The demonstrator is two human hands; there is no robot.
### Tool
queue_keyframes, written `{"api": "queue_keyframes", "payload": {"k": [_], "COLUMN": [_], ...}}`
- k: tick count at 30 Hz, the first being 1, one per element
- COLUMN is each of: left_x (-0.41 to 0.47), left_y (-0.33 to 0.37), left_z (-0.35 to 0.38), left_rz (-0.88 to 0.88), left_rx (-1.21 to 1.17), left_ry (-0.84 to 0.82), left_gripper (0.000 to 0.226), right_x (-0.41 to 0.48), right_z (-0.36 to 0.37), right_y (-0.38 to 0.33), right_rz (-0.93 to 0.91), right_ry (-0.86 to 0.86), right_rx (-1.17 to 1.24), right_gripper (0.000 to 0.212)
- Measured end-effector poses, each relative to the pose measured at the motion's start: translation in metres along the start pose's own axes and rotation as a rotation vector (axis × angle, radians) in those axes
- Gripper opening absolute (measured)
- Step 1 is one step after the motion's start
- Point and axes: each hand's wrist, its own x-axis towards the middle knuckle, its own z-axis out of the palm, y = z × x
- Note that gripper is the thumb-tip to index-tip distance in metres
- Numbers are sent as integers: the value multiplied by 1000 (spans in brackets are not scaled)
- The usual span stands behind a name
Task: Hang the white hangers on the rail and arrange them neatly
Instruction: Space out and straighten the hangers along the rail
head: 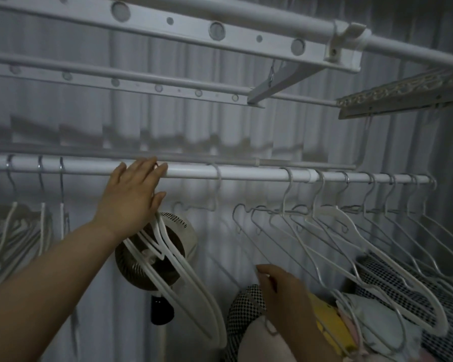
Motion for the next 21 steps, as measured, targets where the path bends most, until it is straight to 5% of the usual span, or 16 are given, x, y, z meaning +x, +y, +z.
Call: {"api": "queue_keyframes", "payload": {"k": [21], "left_x": [9], "left_y": [24], "left_z": [15], "left_rz": [-2], "left_rx": [-76], "left_ry": [111], "left_gripper": [47], "right_x": [-3], "right_z": [-37], "right_y": [42], "right_rz": [175], "right_ry": [173], "right_rx": [-85], "right_gripper": [27]}}
